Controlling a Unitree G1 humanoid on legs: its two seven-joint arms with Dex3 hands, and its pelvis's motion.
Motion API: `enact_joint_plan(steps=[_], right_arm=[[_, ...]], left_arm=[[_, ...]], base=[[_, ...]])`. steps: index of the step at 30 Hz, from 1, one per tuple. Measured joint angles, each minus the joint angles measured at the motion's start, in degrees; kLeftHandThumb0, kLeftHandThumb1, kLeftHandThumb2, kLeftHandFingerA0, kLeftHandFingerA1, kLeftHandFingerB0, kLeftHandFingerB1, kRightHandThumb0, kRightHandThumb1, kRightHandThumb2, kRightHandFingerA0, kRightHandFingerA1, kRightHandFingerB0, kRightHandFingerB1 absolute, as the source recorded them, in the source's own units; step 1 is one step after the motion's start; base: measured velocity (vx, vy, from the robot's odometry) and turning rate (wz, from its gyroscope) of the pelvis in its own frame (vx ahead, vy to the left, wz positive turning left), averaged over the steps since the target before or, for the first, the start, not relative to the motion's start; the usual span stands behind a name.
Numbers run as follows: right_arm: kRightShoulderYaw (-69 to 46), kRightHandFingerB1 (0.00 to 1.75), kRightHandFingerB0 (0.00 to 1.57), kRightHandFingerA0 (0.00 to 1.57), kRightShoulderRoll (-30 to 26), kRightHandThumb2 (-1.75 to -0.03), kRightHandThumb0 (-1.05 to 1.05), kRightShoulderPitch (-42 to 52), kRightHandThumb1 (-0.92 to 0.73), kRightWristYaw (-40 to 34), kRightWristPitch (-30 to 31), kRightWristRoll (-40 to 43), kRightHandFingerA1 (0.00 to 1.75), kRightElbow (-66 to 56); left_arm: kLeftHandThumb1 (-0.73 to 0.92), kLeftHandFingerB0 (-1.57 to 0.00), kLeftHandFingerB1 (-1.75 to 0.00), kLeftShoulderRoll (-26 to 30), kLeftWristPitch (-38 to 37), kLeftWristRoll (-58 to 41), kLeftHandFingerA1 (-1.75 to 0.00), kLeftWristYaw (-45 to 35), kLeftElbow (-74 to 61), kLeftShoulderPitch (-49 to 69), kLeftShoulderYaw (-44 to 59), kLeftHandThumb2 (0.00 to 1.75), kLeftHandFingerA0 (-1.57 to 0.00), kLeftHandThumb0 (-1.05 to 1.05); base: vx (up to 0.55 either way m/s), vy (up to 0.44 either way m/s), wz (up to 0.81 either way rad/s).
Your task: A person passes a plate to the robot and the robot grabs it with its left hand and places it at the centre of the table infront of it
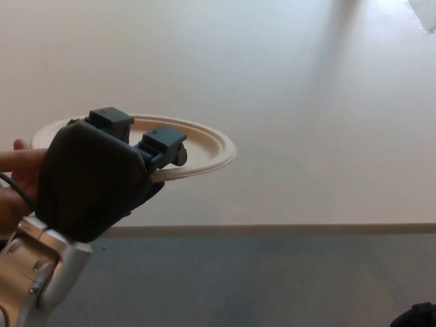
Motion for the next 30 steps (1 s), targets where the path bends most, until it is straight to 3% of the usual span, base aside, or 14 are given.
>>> enact_joint_plan(steps=[5,9,16,18,23,27,28,29,30], right_arm=[[0.0,0.54,0.59,0.82,0.0,-0.60,-0.49,0.0,-0.67,0.1,-0.1,0.0,0.68,0.0],[0.0,0.55,0.61,0.84,0.0,-0.60,-0.51,0.0,-0.67,0.2,-0.2,0.0,0.69,-0.1],[0.2,0.54,0.58,0.83,0.0,-0.60,-0.51,0.0,-0.68,0.2,-0.2,-0.1,0.68,-0.1],[0.3,0.55,0.59,0.81,0.0,-0.60,-0.51,0.0,-0.67,0.2,-0.2,-0.1,0.68,-0.1],[0.3,0.55,0.60,0.81,-0.2,-0.59,-0.51,-0.1,-0.67,0.2,-0.4,-0.1,0.68,-0.2],[0.3,0.54,0.61,0.83,-0.2,-0.59,-0.50,-0.2,-0.67,0.2,-0.5,-0.1,0.68,-0.2],[0.3,0.55,0.61,0.82,-0.2,-0.59,-0.50,-0.2,-0.67,0.2,-0.5,-0.1,0.68,-0.2],[0.3,0.56,0.61,0.82,-0.2,-0.59,-0.51,-0.2,-0.67,0.2,-0.5,-0.1,0.68,-0.2],[0.3,0.56,0.61,0.82,-0.2,-0.59,-0.51,-0.2,-0.67,0.2,-0.5,-0.1,0.68,-0.2]], left_arm=[[0.52,-0.76,-0.99,1.0,-0.6,0.0,-1.55,4.6,1.1,0.1,-0.9,0.55,-1.06,-0.24],[0.52,-0.70,-1.13,1.8,-0.8,0.0,-1.60,7.4,1.6,0.0,-1.6,0.59,-1.02,-0.21],[0.58,-0.73,-1.07,2.5,-1.1,-0.5,-1.55,10.1,3.1,-1.7,-2.0,0.57,-1.02,-0.23],[0.59,-0.72,-1.17,2.7,-1.2,-1.2,-1.59,10.8,3.9,-2.6,-2.0,0.57,-0.95,-0.16],[0.58,-0.77,-1.08,3.5,-1.9,-2.4,-1.63,13.6,11.8,-8.1,-2.4,0.61,-0.92,-0.21],[0.62,-0.70,-1.12,4.0,-2.4,-2.4,-1.66,16.8,21.2,-13.9,-4.2,0.60,-0.87,-0.21],[0.60,-0.70,-1.07,4.0,-2.5,-2.3,-1.65,17.5,23.9,-15.5,-5.0,0.58,-0.87,-0.17],[0.57,-0.84,-0.61,4.0,-2.5,-2.3,-1.58,17.9,25.4,-16.4,-5.5,0.59,-0.91,-0.23],[0.57,-0.84,-0.61,4.0,-2.5,-2.2,-1.58,18.4,28.4,-18.0,-6.4,0.59,-0.91,-0.23]], base=[[0.00,0.000,0.00],[0.00,0.000,0.00],[0.00,0.000,0.00],[0.00,0.000,0.00],[0.00,0.000,0.00],[0.00,0.000,0.00],[0.00,0.000,0.00],[0.00,0.000,0.00],[0.00,0.000,0.00]])
